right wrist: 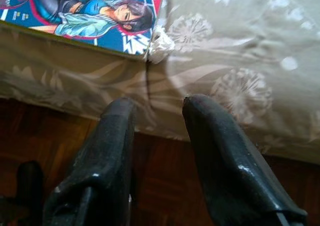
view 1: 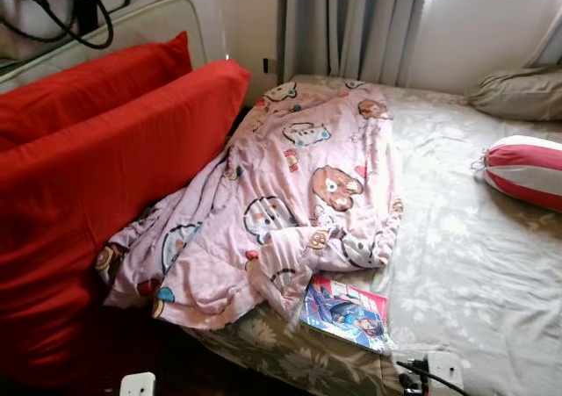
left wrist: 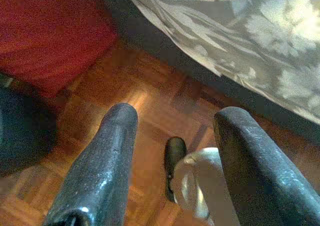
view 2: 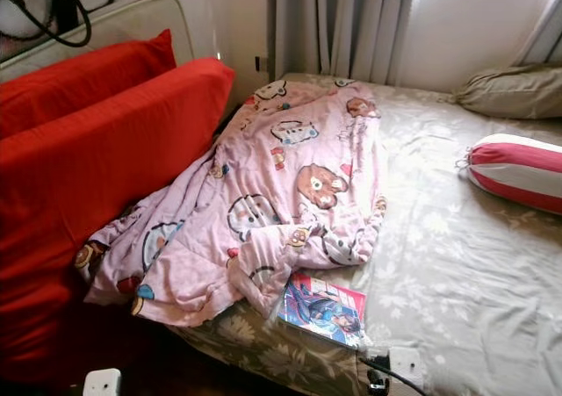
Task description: Clean up the room
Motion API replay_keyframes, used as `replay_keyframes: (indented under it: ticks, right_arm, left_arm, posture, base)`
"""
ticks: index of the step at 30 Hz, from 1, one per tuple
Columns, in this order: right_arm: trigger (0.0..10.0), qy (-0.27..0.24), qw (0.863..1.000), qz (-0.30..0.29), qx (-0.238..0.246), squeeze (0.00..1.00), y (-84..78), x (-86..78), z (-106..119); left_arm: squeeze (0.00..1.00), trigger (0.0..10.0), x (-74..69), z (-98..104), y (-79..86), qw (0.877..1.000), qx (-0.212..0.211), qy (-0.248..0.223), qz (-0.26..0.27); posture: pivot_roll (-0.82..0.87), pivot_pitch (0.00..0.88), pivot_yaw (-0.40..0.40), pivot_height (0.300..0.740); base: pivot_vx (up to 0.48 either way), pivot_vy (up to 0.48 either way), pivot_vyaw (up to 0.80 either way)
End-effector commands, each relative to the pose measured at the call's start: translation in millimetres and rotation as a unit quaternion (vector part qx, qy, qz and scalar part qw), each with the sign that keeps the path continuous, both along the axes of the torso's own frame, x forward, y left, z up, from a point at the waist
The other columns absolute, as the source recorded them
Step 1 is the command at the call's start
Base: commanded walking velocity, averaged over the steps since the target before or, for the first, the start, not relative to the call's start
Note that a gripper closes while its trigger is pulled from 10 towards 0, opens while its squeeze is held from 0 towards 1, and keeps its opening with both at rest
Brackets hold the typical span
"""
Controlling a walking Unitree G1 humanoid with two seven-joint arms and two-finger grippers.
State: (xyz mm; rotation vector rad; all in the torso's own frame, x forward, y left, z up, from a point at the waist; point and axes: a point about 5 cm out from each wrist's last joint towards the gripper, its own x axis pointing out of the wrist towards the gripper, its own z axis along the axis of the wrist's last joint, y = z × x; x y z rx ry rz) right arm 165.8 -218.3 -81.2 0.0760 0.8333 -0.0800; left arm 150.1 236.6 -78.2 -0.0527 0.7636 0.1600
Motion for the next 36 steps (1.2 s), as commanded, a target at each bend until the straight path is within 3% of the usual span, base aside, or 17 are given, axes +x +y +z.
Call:
replay_keyframes:
  ticks: [1,4,6,9,12,18,29,36]
  right_arm:
    - [10.0,0.013,1.000,-0.016,-0.001,0.00,-2.9,-4.4,-2]
    - [10.0,0.031,0.999,-0.036,0.004,0.00,-6.1,-9.3,-5]
    - [10.0,0.040,0.999,-0.032,0.002,0.00,-7.8,-12.2,-6]
    - [10.0,0.050,0.998,-0.042,0.004,0.00,-7.5,-13.8,-7]
    - [10.0,0.045,0.996,-0.078,0.016,0.00,-5.5,-11.7,-7]
    - [10.0,0.074,0.996,-0.044,0.030,0.00,0.9,-15.8,-11]
    - [10.0,0.088,0.995,-0.047,0.026,0.00,0.2,-21.2,-13]
    - [10.0,0.084,0.995,-0.051,0.033,0.00,0.4,-18.9,-13]
  left_arm:
    - [0.00,10.0,-1.0,-2,-0.2,1.000,-0.003,0.010,0.004]
    - [0.00,10.0,-0.9,-5,-1.9,0.999,0.009,0.032,0.005]
    - [0.00,10.0,0.2,-6,-5.7,0.999,-0.002,0.031,0.030]
    - [0.00,10.0,0.2,-8,-11.6,0.999,-0.005,0.038,0.020]
    - [0.00,10.0,-10.4,-11,-7.6,0.998,-0.006,0.052,0.023]
    - [0.00,10.0,-32.7,-16,7.7,0.995,0.004,0.091,0.040]
    - [0.00,10.0,-38.4,-19,5.5,0.994,0.000,0.105,0.040]
    - [0.00,10.0,-33.7,-17,5.9,0.994,-0.002,0.102,0.042]
  posture:
    - [0.06,0.000,-0.057,0.740]
    - [0.08,0.000,-0.071,0.740]
    - [0.11,0.000,-0.061,0.740]
    - [0.12,0.000,-0.049,0.740]
    - [0.10,0.000,-0.017,0.740]
    - [0.10,0.000,-0.010,0.740]
    - [0.09,0.000,0.009,0.740]
    - [0.09,0.000,-0.005,0.740]
  base:
    - [0.000,0.000,0.00]
    - [0.000,0.000,0.00]
    - [0.000,0.000,0.00]
    - [0.000,0.000,0.00]
    - [0.000,0.000,0.00]
    - [0.000,0.000,0.00]
    - [0.000,0.000,0.21]
    - [0.219,0.000,0.00]
